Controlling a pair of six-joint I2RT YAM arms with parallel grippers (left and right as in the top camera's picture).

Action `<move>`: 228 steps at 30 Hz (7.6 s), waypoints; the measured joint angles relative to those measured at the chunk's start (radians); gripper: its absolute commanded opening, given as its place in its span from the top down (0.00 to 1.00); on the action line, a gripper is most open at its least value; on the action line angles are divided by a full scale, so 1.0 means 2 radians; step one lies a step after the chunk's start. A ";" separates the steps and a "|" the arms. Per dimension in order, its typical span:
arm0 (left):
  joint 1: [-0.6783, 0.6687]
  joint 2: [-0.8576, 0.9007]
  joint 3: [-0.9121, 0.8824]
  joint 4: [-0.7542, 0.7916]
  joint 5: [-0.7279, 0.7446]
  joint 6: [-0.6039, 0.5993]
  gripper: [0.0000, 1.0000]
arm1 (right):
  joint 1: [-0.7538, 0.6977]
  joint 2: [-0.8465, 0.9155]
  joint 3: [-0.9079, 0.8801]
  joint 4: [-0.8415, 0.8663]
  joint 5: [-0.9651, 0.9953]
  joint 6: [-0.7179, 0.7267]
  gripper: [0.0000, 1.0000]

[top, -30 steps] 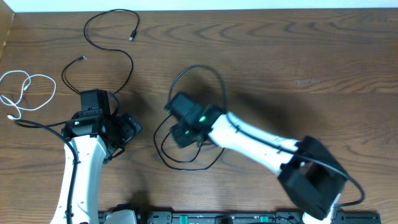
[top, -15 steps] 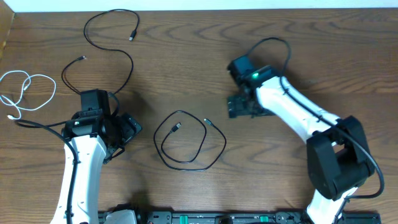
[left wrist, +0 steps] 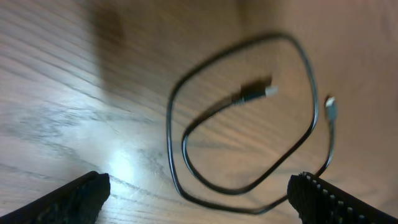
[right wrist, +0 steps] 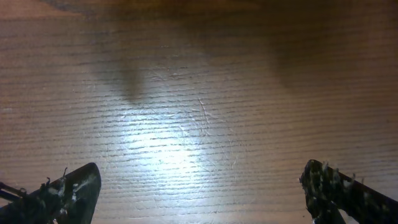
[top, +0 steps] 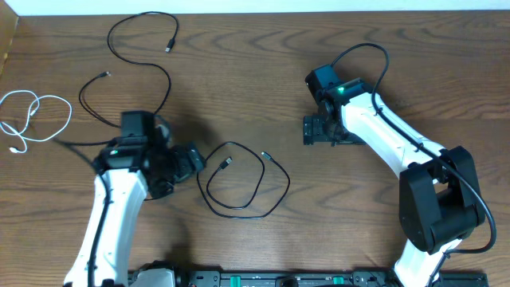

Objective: Untangle cables

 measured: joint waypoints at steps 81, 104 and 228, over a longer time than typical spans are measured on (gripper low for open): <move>-0.087 0.083 -0.001 0.049 -0.074 0.031 0.22 | 0.001 0.000 0.000 0.008 -0.014 0.010 0.01; -0.116 0.159 -0.001 0.141 -0.012 0.096 0.51 | -0.001 0.000 0.000 0.065 -0.193 0.025 0.01; -0.181 -0.295 0.073 0.228 0.214 -0.165 0.84 | 0.006 -0.214 -0.004 0.086 -0.454 0.006 0.99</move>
